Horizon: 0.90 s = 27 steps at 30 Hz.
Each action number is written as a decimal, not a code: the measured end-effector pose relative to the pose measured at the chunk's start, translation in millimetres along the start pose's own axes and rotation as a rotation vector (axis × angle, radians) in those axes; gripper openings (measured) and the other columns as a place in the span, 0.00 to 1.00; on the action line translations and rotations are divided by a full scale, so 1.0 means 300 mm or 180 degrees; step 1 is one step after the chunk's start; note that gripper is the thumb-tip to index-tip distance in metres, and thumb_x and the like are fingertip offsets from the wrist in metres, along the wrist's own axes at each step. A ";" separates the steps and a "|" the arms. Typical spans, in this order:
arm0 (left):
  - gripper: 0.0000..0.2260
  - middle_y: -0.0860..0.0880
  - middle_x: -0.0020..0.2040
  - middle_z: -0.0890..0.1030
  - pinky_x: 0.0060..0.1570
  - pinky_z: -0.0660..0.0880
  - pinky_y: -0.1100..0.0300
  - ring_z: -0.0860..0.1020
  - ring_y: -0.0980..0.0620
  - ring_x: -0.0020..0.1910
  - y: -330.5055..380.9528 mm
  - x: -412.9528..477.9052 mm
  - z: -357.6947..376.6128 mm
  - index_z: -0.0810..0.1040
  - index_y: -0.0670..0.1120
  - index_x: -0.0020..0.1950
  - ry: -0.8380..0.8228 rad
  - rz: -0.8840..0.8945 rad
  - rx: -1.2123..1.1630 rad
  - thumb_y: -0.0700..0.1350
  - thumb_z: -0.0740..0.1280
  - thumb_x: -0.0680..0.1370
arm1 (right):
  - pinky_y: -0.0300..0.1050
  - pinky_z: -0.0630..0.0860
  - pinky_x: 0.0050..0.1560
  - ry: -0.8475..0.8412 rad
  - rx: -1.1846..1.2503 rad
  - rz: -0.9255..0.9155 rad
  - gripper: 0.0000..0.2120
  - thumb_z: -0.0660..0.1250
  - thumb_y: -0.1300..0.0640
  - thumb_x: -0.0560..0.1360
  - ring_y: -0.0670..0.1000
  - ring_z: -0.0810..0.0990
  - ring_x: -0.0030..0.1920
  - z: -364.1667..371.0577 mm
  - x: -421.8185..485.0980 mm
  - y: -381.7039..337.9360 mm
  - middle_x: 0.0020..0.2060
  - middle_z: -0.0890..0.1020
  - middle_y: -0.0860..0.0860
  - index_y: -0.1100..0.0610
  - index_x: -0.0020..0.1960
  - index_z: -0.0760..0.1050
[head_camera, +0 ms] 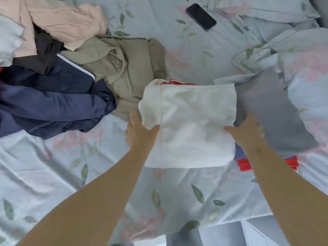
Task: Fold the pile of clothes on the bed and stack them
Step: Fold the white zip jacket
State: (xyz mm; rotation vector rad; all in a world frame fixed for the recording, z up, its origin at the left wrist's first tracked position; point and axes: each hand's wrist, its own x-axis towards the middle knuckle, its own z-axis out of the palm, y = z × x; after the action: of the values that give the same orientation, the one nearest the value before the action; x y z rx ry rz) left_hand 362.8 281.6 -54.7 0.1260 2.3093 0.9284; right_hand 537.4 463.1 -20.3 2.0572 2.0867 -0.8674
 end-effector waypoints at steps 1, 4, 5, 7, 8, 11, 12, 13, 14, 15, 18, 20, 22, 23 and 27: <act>0.35 0.47 0.71 0.65 0.68 0.62 0.45 0.63 0.43 0.69 0.012 -0.016 0.054 0.54 0.53 0.75 0.0251 0.0187 0.0633 0.55 0.68 0.73 | 0.56 0.64 0.63 0.0205 -0.0444 -0.0225 0.36 0.70 0.50 0.72 0.63 0.66 0.67 0.003 0.011 0.004 0.69 0.66 0.60 0.56 0.73 0.56; 0.31 0.50 0.78 0.49 0.72 0.47 0.45 0.47 0.46 0.76 0.013 -0.050 0.198 0.45 0.57 0.77 0.0198 0.1140 0.1800 0.59 0.56 0.78 | 0.58 0.56 0.69 0.0385 -0.0967 -0.1461 0.34 0.63 0.47 0.75 0.61 0.57 0.73 0.070 -0.005 0.014 0.76 0.55 0.56 0.47 0.77 0.51; 0.29 0.51 0.78 0.47 0.72 0.44 0.44 0.44 0.47 0.77 0.001 -0.052 0.230 0.44 0.57 0.77 0.0049 0.1329 0.2155 0.60 0.52 0.79 | 0.58 0.54 0.70 0.0235 -0.1144 -0.1719 0.32 0.61 0.46 0.77 0.61 0.54 0.74 0.104 -0.011 0.022 0.77 0.52 0.55 0.46 0.77 0.51; 0.27 0.51 0.78 0.44 0.72 0.39 0.44 0.41 0.47 0.77 -0.037 -0.050 0.263 0.42 0.58 0.77 -0.0168 0.1400 0.2645 0.60 0.46 0.79 | 0.58 0.52 0.71 -0.0155 -0.1445 -0.1840 0.29 0.55 0.43 0.79 0.59 0.50 0.76 0.180 -0.020 0.050 0.77 0.49 0.54 0.44 0.77 0.49; 0.27 0.51 0.79 0.44 0.72 0.37 0.44 0.40 0.47 0.77 -0.058 -0.046 0.270 0.41 0.58 0.77 -0.0171 0.1395 0.2786 0.61 0.43 0.79 | 0.59 0.51 0.71 -0.0284 -0.1521 -0.1788 0.28 0.53 0.42 0.79 0.59 0.50 0.76 0.215 -0.018 0.070 0.77 0.49 0.54 0.43 0.77 0.49; 0.28 0.51 0.79 0.45 0.71 0.36 0.44 0.41 0.46 0.77 -0.104 -0.024 0.283 0.37 0.58 0.76 -0.0079 0.1589 0.3089 0.63 0.38 0.76 | 0.59 0.51 0.72 -0.0306 -0.1561 -0.1758 0.27 0.49 0.41 0.79 0.58 0.50 0.76 0.286 0.014 0.123 0.77 0.51 0.53 0.43 0.77 0.49; 0.28 0.51 0.79 0.46 0.71 0.37 0.44 0.42 0.46 0.77 -0.115 -0.018 0.286 0.37 0.57 0.75 -0.0077 0.1631 0.3135 0.63 0.37 0.76 | 0.59 0.51 0.72 -0.0278 -0.1558 -0.1794 0.27 0.49 0.41 0.79 0.58 0.51 0.76 0.302 0.024 0.130 0.77 0.52 0.53 0.43 0.77 0.50; 0.28 0.51 0.79 0.47 0.72 0.37 0.44 0.43 0.46 0.77 -0.123 -0.013 0.289 0.38 0.57 0.75 -0.0079 0.1644 0.3143 0.63 0.37 0.76 | 0.59 0.51 0.71 -0.0248 -0.1550 -0.1825 0.27 0.49 0.41 0.79 0.59 0.52 0.76 0.316 0.032 0.135 0.77 0.53 0.53 0.43 0.77 0.51; 0.29 0.50 0.79 0.49 0.72 0.39 0.44 0.45 0.46 0.77 -0.128 -0.010 0.291 0.40 0.57 0.76 -0.0081 0.1654 0.3135 0.63 0.37 0.77 | 0.60 0.52 0.71 -0.0212 -0.1539 -0.1847 0.27 0.50 0.41 0.79 0.59 0.53 0.75 0.325 0.037 0.136 0.77 0.55 0.54 0.44 0.76 0.52; 0.29 0.50 0.78 0.51 0.72 0.40 0.43 0.47 0.45 0.77 -0.129 -0.009 0.292 0.43 0.56 0.77 -0.0079 0.1684 0.3114 0.63 0.38 0.77 | 0.60 0.53 0.71 -0.0173 -0.1523 -0.1856 0.27 0.51 0.42 0.79 0.60 0.54 0.75 0.331 0.039 0.136 0.76 0.56 0.54 0.45 0.76 0.54; 0.29 0.46 0.75 0.63 0.71 0.53 0.41 0.58 0.42 0.75 -0.118 -0.020 0.274 0.59 0.51 0.76 -0.0031 0.1892 0.2860 0.61 0.44 0.77 | 0.61 0.53 0.70 -0.0076 -0.1466 -0.1811 0.26 0.55 0.44 0.79 0.60 0.57 0.74 0.326 0.017 0.125 0.75 0.59 0.56 0.47 0.76 0.58; 0.29 0.42 0.71 0.69 0.68 0.62 0.41 0.66 0.40 0.71 -0.111 -0.027 0.240 0.66 0.45 0.73 0.0030 0.2053 0.2647 0.59 0.50 0.77 | 0.62 0.53 0.69 0.0066 -0.1380 -0.1798 0.25 0.56 0.47 0.79 0.60 0.59 0.74 0.313 -0.016 0.099 0.74 0.61 0.57 0.50 0.75 0.60; 0.28 0.40 0.68 0.72 0.63 0.68 0.43 0.71 0.40 0.68 -0.117 -0.028 0.180 0.69 0.41 0.71 0.0168 0.2127 0.2490 0.57 0.53 0.77 | 0.62 0.56 0.68 0.0196 -0.1236 -0.1912 0.24 0.60 0.51 0.78 0.61 0.62 0.72 0.311 -0.070 0.050 0.72 0.65 0.59 0.53 0.73 0.64; 0.28 0.40 0.68 0.73 0.62 0.69 0.44 0.72 0.40 0.67 -0.126 -0.024 0.138 0.70 0.40 0.70 0.0220 0.2108 0.2421 0.56 0.55 0.77 | 0.62 0.58 0.68 0.0231 -0.1193 -0.2025 0.24 0.62 0.52 0.77 0.61 0.64 0.71 0.319 -0.106 0.016 0.72 0.66 0.59 0.54 0.72 0.65; 0.25 0.40 0.67 0.73 0.58 0.71 0.44 0.73 0.39 0.65 -0.230 0.024 -0.091 0.72 0.39 0.68 0.0431 0.1999 0.2361 0.47 0.71 0.74 | 0.57 0.54 0.70 -0.0063 -0.1190 -0.2298 0.26 0.62 0.51 0.77 0.60 0.59 0.73 0.415 -0.272 -0.163 0.74 0.61 0.56 0.53 0.74 0.62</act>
State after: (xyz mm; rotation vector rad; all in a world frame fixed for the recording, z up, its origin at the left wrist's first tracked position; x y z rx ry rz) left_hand 350.5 216.1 -88.4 1.1756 2.6788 0.2895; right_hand 458.4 338.0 -72.3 1.1072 2.7521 -0.4757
